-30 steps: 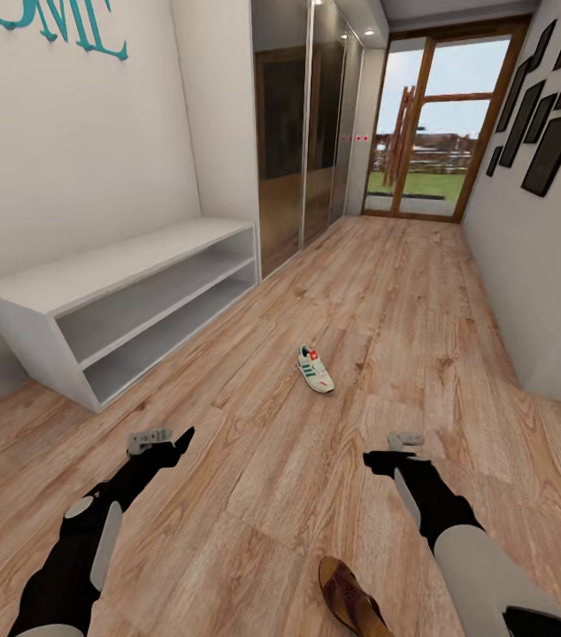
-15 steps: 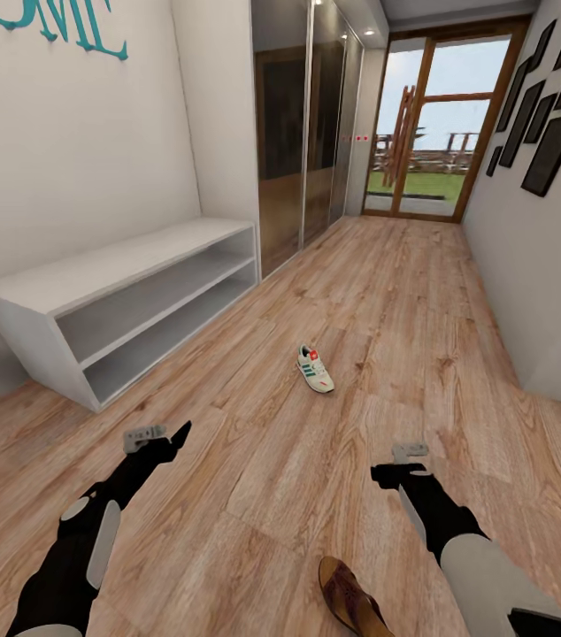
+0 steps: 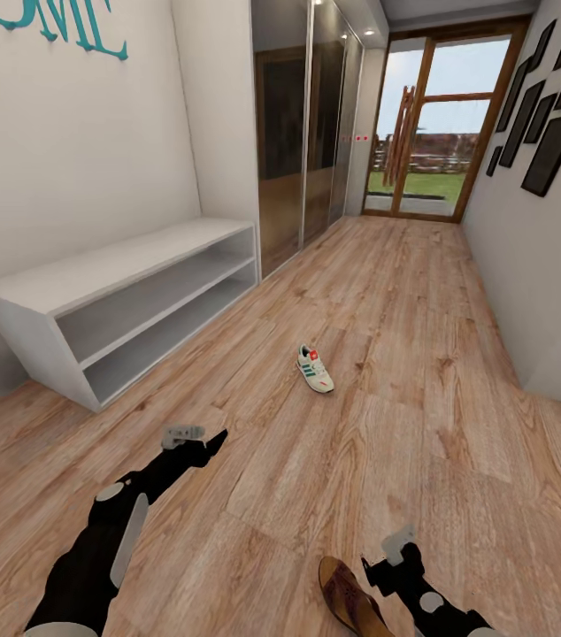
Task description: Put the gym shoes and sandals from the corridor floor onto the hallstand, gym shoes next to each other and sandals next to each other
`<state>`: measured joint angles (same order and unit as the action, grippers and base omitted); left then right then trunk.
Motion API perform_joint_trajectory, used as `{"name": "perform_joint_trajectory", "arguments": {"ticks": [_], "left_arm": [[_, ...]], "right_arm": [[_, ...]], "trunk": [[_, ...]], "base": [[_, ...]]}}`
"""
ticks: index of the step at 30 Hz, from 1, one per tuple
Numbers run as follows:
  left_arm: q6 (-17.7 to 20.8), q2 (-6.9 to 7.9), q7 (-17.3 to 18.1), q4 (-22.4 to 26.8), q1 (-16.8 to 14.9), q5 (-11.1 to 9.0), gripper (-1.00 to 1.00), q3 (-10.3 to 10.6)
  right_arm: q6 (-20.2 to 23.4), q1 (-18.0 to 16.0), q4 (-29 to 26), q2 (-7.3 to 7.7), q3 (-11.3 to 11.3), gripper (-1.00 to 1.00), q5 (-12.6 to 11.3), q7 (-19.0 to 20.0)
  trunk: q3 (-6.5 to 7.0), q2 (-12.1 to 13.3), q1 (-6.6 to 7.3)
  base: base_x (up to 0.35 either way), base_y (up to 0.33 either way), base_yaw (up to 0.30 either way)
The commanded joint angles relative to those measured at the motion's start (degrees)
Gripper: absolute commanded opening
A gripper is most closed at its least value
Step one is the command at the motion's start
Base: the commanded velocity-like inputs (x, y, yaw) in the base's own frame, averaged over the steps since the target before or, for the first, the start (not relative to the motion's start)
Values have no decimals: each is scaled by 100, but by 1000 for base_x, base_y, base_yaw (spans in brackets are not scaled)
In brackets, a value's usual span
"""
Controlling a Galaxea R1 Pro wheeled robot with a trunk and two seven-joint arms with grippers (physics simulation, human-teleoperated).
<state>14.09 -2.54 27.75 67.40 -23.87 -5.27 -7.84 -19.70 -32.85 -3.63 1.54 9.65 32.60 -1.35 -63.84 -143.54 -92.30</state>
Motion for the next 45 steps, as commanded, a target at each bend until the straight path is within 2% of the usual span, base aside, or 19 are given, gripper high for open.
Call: {"name": "perform_joint_trajectory", "arguments": {"ticks": [1, 7, 13, 19, 23, 25, 26, 28, 35, 45], "left_arm": [[65, -7, 30, 6, -3, -40, 100, -13], [90, -14, 29, 17, -3, 20, 100, 6], [97, -18, 29, 18, -3, 33, 100, 54], [102, -18, 28, 19, -3, 35, 100, 314], [102, -18, 28, 19, -3, 35, 100, 386], [103, -18, 28, 19, -3, 35, 100, 398], [103, -18, 28, 19, -3, 35, 100, 403], [103, -18, 28, 19, -3, 35, 100, 404], [103, -18, 28, 19, -3, 35, 100, 406], [103, -18, 28, 19, -3, 35, 100, 406]], "right_arm": [[-24, 4, 14, 12, 45, 100, 115, -16], [-30, 70, 41, 87, 45, 100, 300, -24], [-26, 155, 44, 98, 45, 100, 336, -26], [-25, 204, 46, 100, 7, 100, 382, 5], [-25, 208, 58, 101, -18, 100, 693, 11], [-20, 209, 85, 101, -22, 100, 998, 12], [-18, 209, 99, 101, -24, 100, 1239, 12], [-17, 209, 103, 101, -24, 100, 1330, 12], [-16, 209, 108, 101, -25, 100, 1421, 12], [-16, 209, 108, 93, -25, 100, 1427, 25]], "trunk": [[-5, -2, 1], [-5, -2, 1], [-5, -2, 1], [-5, -2, 1], [-5, -2, 1], [-5, -2, 1], [-5, -2, 1], [-5, -2, 1], [-5, -2, 1], [-5, -2, 1]], "base": [[0, 0, 0], [0, 0, 0], [0, 0, 0], [0, 0, 0], [0, 0, 0], [0, 0, 0], [0, 0, 0], [0, 0, 0], [0, 0, 0], [0, 0, 0]]}}
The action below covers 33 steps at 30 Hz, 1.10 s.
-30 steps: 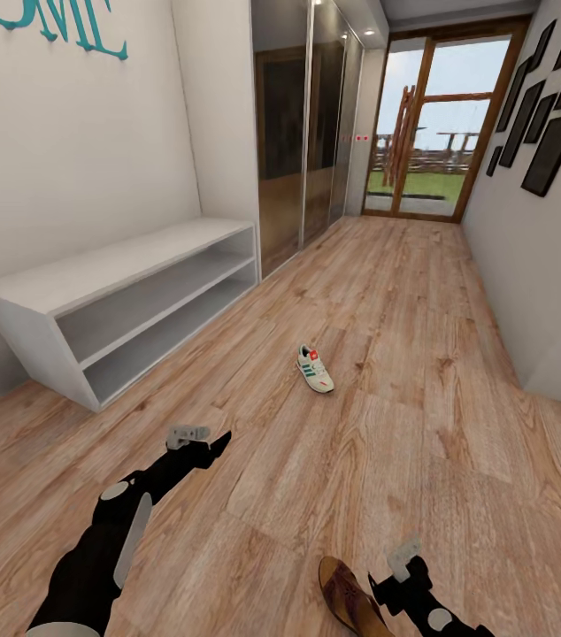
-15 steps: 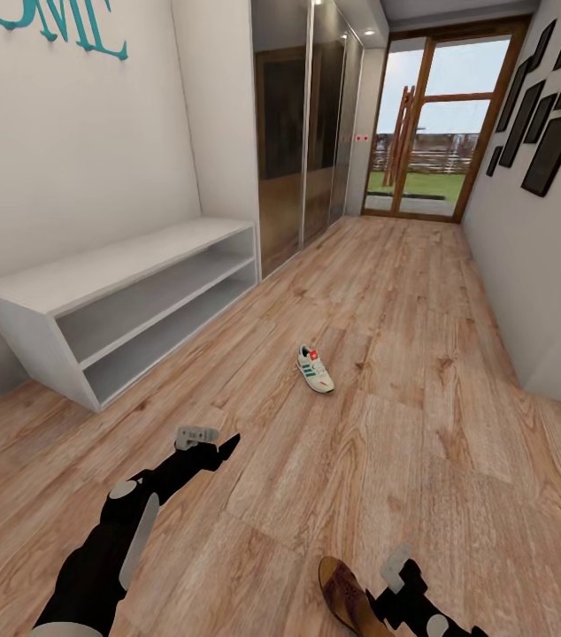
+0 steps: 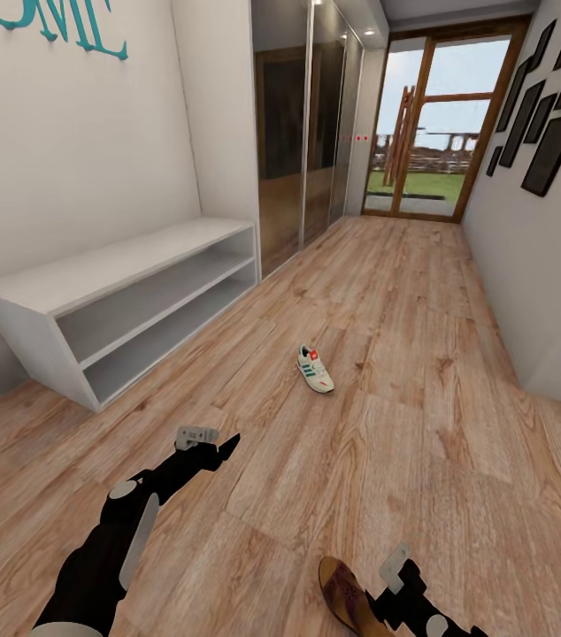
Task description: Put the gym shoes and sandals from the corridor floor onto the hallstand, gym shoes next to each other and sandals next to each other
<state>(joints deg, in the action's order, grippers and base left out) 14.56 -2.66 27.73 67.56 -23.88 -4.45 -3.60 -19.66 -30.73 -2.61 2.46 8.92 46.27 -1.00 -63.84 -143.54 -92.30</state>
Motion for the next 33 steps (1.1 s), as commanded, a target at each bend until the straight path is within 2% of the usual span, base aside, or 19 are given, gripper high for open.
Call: {"name": "perform_joint_trajectory", "arguments": {"ticks": [1, 18, 21, 27, 33], "left_arm": [[55, -6, 31, 3, -3, -47, 100, -18], [55, -6, 31, 18, -3, -47, 100, -18], [55, -6, 31, 20, -3, -47, 100, -18], [55, -6, 31, 21, -3, -47, 100, -18], [55, -6, 31, 21, -3, -47, 100, -18]], "right_arm": [[-20, -3, 6, 0, 48, 100, 60, -9], [1, -3, 27, -70, 39, 100, 66, 32], [9, 2, 36, -76, 39, 100, 66, 151], [20, 4, 35, -79, 39, 100, 66, 625], [22, 5, 33, -76, 41, 100, 66, 721]], "trunk": [[-5, -2, 1], [-5, -2, 1], [-5, -2, 1], [-5, -2, 1], [-5, -2, 1]], "base": [[0, 0, 0], [0, 0, 0], [0, 0, 0], [0, 0, 0], [0, 0, 0]]}}
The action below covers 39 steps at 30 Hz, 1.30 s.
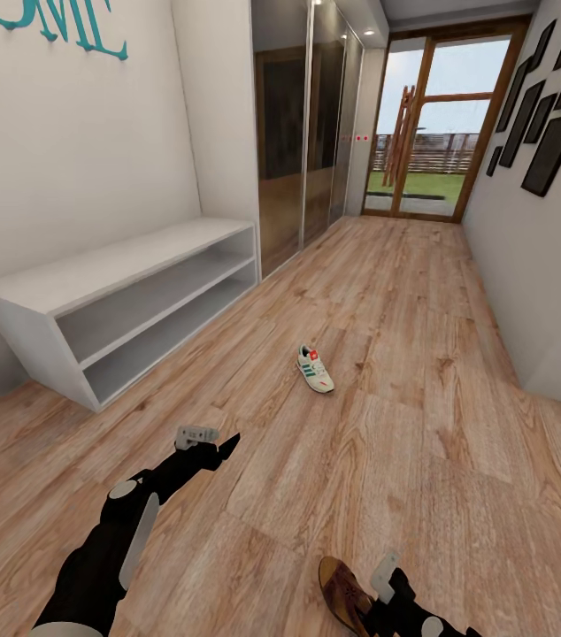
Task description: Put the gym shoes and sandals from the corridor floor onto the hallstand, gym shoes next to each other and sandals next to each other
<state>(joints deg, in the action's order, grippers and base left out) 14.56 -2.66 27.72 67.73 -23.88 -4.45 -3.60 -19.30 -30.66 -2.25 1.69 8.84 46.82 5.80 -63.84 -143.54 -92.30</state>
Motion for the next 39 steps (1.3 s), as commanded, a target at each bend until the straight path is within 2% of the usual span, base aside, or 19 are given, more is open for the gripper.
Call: {"name": "perform_joint_trajectory", "arguments": {"ticks": [1, 11, 35, 39], "left_arm": [[51, -6, 31, 7, -3, -47, 100, -15], [52, -6, 31, 354, -3, -47, 100, -1], [55, -6, 31, 364, -3, -48, 100, -9], [55, -6, 31, 364, -3, -48, 100, -9]], "right_arm": [[-14, -1, -3, 3, 52, 100, 9, 45], [-14, -1, -3, 6, 64, 100, 0, 44], [-13, -1, -3, 6, 65, 100, -6, 44], [-13, -1, -5, 13, 65, 100, -8, 21]], "trunk": [[-5, -2, 1], [-5, -2, 1], [-730, -34, -61], [-737, -34, -61]], "base": [[0, 0, 0], [0, 0, 0], [0, 0, 0], [0, 0, 0]]}}
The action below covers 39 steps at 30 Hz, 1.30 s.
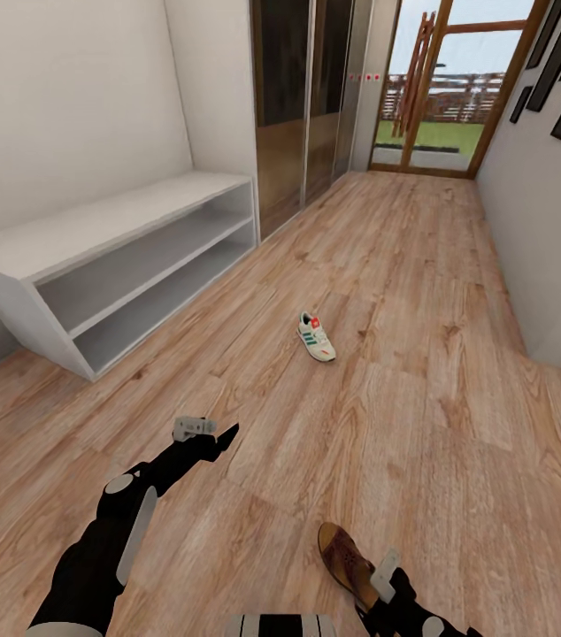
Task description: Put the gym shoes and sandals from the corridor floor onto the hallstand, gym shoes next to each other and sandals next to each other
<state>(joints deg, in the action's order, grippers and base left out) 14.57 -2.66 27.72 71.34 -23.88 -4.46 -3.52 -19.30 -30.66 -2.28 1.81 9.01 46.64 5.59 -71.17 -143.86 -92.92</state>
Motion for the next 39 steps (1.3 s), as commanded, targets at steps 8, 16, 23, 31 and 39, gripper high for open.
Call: {"name": "perform_joint_trajectory", "arguments": {"ticks": [8, 16, 23, 31, 39], "left_arm": [[55, -6, 31, 7, -3, -54, 100, -9], [55, -6, 31, 12, -3, -54, 100, -9], [55, -6, 31, 12, -3, -53, 100, -9], [55, -6, 31, 12, -3, -54, 100, -9], [55, -6, 31, 12, -3, -54, 100, -9]], "right_arm": [[-13, -1, -10, 37, 70, 100, -18, 2], [-13, -1, -13, 47, 83, 100, -23, 0], [-13, -1, -18, 49, 84, 100, -28, -5], [-13, -1, -34, 50, 84, 100, -31, -13], [-13, -1, -37, 54, 87, 100, -48, -14]], "trunk": [[-6, -2, 1], [-130, -7, -9], [-254, -12, -20], [-256, -12, -20], [-258, -12, -20]], "base": [[0, 0, 0], [0, 0, 0], [0, 0, 0], [0, 0, 0], [0, 0, -7]]}}
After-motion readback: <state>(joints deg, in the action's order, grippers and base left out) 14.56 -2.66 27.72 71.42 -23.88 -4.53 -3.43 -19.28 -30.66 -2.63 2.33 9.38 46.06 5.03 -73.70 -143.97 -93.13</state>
